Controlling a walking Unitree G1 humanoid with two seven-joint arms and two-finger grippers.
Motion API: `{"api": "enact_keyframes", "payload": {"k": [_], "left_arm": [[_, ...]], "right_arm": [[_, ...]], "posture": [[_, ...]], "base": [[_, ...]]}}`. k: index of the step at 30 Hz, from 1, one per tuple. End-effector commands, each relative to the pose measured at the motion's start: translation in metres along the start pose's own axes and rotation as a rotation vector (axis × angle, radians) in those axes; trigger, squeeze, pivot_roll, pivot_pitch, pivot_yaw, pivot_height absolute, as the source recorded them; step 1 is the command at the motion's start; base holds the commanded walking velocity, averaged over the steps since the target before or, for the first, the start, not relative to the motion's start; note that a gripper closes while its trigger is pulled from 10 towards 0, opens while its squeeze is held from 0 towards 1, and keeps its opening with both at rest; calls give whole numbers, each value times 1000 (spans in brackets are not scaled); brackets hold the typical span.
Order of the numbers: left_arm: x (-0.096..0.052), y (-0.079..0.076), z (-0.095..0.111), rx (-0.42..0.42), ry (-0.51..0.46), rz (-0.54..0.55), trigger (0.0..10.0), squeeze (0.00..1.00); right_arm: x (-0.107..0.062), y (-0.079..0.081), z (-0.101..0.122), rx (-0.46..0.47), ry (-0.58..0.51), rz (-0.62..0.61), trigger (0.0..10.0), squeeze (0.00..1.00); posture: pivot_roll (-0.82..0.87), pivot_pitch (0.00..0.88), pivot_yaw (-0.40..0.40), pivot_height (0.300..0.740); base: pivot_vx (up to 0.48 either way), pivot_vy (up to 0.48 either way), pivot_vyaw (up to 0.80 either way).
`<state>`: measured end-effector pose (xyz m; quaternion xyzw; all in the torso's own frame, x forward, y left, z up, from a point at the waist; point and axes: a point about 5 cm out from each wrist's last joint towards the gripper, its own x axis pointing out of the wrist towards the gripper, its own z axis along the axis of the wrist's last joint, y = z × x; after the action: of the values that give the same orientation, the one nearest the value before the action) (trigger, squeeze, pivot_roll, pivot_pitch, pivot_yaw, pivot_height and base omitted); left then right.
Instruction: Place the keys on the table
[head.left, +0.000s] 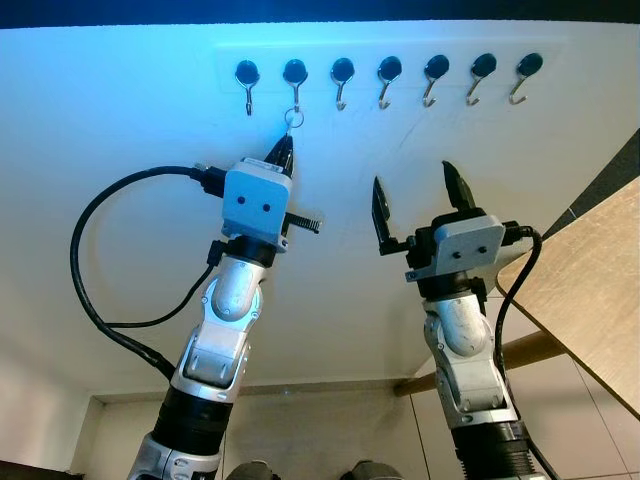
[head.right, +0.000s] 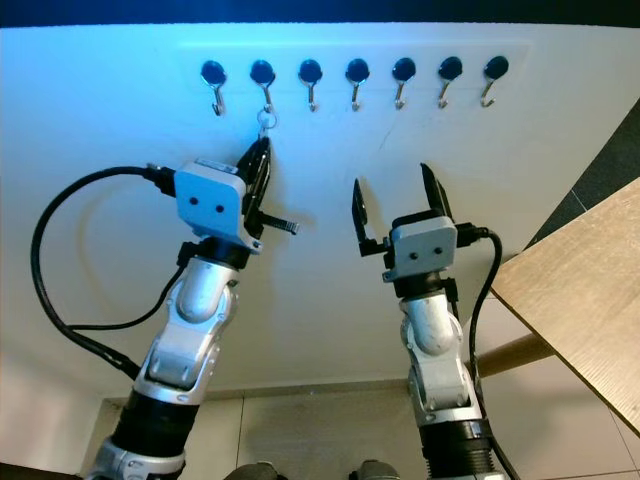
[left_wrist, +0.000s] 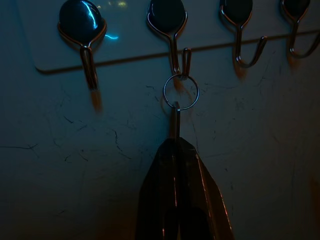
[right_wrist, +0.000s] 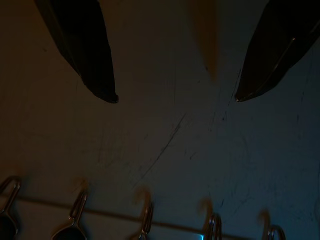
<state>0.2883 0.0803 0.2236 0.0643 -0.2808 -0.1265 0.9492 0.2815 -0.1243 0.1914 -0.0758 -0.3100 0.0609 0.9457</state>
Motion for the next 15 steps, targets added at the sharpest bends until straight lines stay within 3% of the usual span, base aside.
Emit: {"api": "enact_keyframes", "payload": {"k": [1, 9, 15], "left_arm": [[-1, 6, -2, -15, -10, -1, 0, 0], [-1, 13, 6, 26, -105, -52, 0, 0], [-5, 8, 12, 11, -149, -95, 0, 0]], "right_arm": [[0, 1, -1, 2, 9, 5, 10000, 0], [0, 2, -1, 4, 8, 13, 10000, 0], [-1, 3, -1, 2, 9, 16, 10000, 0]], "posture": [[14, 83, -12, 740], [15, 86, -15, 740], [13, 89, -14, 740]], "base": [[0, 0, 0], [0, 0, 0], [0, 0, 0]]}}
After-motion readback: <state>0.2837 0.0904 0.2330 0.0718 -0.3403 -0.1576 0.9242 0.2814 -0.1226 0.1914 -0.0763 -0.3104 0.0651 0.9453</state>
